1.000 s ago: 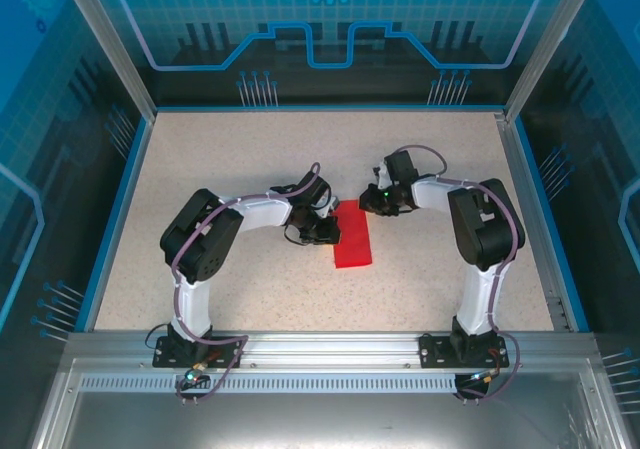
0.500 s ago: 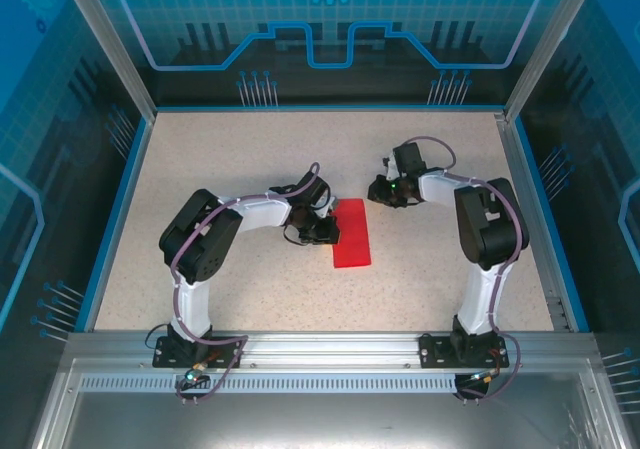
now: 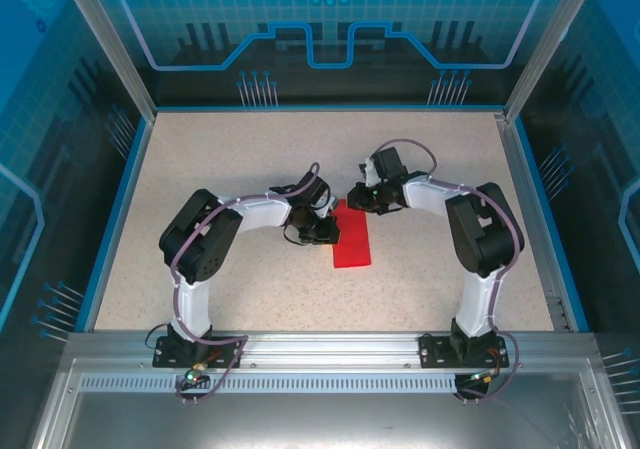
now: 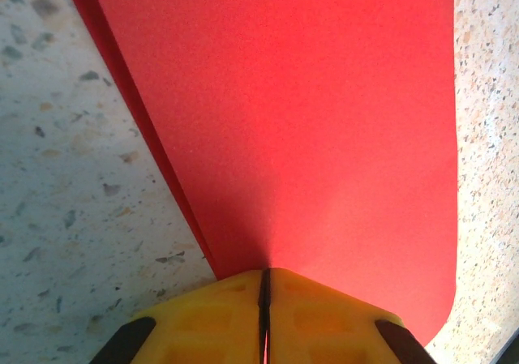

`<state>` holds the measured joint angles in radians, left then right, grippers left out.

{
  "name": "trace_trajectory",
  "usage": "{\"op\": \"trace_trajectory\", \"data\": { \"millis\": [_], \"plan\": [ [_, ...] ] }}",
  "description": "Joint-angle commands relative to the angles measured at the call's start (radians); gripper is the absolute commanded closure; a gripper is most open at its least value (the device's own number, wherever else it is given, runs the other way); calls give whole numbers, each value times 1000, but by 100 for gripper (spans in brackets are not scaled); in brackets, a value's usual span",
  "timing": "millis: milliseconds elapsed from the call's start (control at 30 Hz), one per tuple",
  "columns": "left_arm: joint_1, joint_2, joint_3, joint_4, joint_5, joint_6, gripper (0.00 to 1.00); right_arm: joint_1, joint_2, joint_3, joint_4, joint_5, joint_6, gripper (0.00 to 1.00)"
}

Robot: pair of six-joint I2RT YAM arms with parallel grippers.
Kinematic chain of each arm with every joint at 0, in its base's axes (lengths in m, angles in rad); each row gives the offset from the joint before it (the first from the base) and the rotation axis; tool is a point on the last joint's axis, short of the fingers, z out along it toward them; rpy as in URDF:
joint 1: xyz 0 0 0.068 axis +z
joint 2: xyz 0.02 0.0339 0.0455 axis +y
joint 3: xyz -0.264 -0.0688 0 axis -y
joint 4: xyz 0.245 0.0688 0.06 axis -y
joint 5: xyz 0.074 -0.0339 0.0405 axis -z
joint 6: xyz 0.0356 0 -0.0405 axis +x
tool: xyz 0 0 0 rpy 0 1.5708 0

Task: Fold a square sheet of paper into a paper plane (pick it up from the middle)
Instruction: Fold the square sheet of paper in half at the center of the table.

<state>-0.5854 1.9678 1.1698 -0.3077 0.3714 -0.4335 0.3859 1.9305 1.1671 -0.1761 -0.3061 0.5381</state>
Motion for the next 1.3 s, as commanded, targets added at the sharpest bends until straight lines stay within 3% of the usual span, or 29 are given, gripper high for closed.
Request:
{"op": "trace_trajectory", "data": {
  "millis": [0,867,1267],
  "plan": [
    [16,35,-54,-112,-92,36,90,-6,47,44,-34,39,-21,84],
    [28,10,-78,-130,-101,46,90,-107,134,96,-4,69,-10,84],
    [29,15,-68,-130,-98,47,90,-150,45,50,27,11,-32,84]
  ]
}}
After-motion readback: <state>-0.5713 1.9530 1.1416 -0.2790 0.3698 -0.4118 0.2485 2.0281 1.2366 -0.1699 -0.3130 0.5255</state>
